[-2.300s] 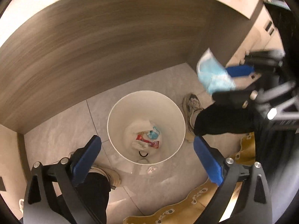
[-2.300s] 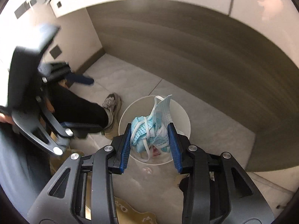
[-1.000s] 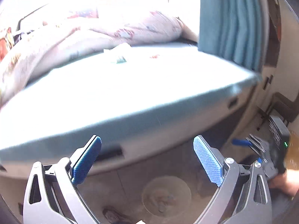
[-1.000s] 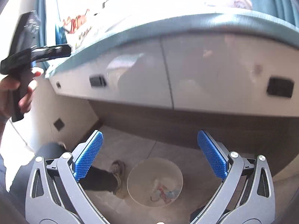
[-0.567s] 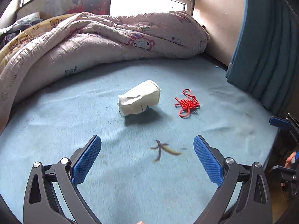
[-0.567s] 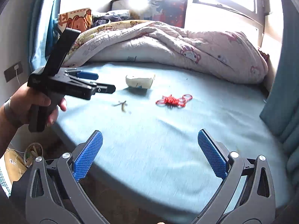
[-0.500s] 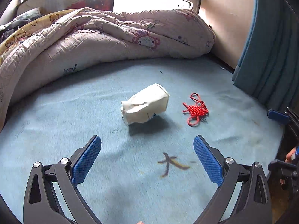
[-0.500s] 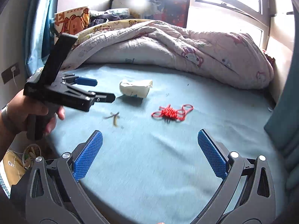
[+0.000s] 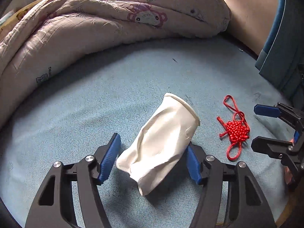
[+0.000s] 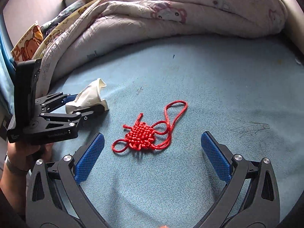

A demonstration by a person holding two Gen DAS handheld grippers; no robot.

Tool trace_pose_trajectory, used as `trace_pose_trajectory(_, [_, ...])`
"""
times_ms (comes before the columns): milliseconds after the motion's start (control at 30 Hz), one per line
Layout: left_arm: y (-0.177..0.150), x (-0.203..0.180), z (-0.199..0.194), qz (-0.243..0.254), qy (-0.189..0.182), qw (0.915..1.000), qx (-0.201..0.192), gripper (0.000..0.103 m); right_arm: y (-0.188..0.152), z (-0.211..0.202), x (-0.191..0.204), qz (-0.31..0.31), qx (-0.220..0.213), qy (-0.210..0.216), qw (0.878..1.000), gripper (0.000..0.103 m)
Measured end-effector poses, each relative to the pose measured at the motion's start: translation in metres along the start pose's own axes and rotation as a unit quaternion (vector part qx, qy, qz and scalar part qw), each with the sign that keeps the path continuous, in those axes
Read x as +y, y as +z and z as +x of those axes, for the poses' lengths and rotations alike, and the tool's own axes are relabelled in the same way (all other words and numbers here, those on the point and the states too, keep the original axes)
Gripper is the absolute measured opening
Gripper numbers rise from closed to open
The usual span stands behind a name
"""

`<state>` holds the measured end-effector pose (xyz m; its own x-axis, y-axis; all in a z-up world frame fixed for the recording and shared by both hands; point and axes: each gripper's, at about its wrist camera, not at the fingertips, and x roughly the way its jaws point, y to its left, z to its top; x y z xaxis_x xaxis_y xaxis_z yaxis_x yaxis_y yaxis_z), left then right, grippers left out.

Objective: Collect trash
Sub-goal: 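Close the left tool on the white paper cup, then grasp the red knotted cord with the right tool and lift it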

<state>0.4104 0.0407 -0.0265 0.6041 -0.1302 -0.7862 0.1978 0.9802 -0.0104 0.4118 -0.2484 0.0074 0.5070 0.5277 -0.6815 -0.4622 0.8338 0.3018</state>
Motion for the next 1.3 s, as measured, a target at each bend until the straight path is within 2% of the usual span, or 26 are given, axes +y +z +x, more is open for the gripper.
trace_pose_trajectory(133, [-0.002,0.018,-0.005,-0.047,-0.013,0.9987,-0.016,0.05,0.0,0.003,-0.004,0.013,0.007,-0.011,1.0,0.098])
trace_pose_trajectory(200, [-0.004,0.021,-0.011,-0.056,-0.001,0.9979,-0.03,0.045,0.0,0.004,-0.001,0.007,0.006,-0.031,0.999,0.098])
trace_pose_trajectory(333, [-0.009,0.01,-0.013,-0.024,0.021,0.9992,-0.025,0.044,-0.001,0.011,0.011,-0.023,0.024,-0.052,0.998,0.098])
trace_pose_trajectory(400, [-0.013,0.011,-0.016,-0.021,0.015,0.9994,-0.023,0.043,-0.001,0.014,0.015,-0.035,0.029,-0.061,0.997,0.098])
trace_pose_trajectory(667, [-0.035,0.028,-0.033,-0.036,-0.003,0.9989,-0.03,0.041,-0.001,0.009,0.009,-0.022,0.019,-0.037,0.999,0.098])
trace_pose_trajectory(833, [-0.031,0.025,-0.027,-0.03,0.006,0.9994,-0.017,0.05,0.0,0.008,0.007,-0.015,0.018,-0.032,0.999,0.098])
trace_pose_trajectory(900, [-0.027,0.023,-0.032,-0.02,0.002,0.9992,-0.036,0.083,0.001,0.007,0.007,-0.013,0.015,-0.032,0.999,0.098])
trace_pose_trajectory(967, [-0.021,0.021,-0.036,-0.005,0.022,0.9978,-0.063,0.084,0.001,0.006,0.007,-0.012,0.012,-0.029,0.999,0.098])
trace_pose_trajectory(1033, [-0.014,0.021,-0.03,-0.005,0.015,0.9985,-0.052,0.084,0.0,0.006,0.006,-0.012,0.013,-0.029,0.999,0.098])
trace_pose_trajectory(1067, [-0.013,0.02,-0.022,-0.003,0.012,0.9993,-0.037,0.068,0.0,0.006,0.007,-0.014,0.016,-0.028,0.999,0.098])
trace_pose_trajectory(1100, [-0.013,0.019,-0.011,0.003,0.003,1.0,-0.004,0.038,0.0,0.008,0.008,-0.016,0.018,-0.028,0.999,0.098])
trace_pose_trajectory(1233, [-0.02,0.006,-0.015,0.025,0.013,0.9996,0.002,0.035,0.0,0.008,0.018,-0.036,0.018,-0.05,0.998,0.098])
trace_pose_trajectory(1300, [-0.029,0.009,-0.021,0.014,0.024,0.9996,-0.001,0.035,-0.001,0.009,0.027,-0.058,0.016,-0.067,0.996,0.098])
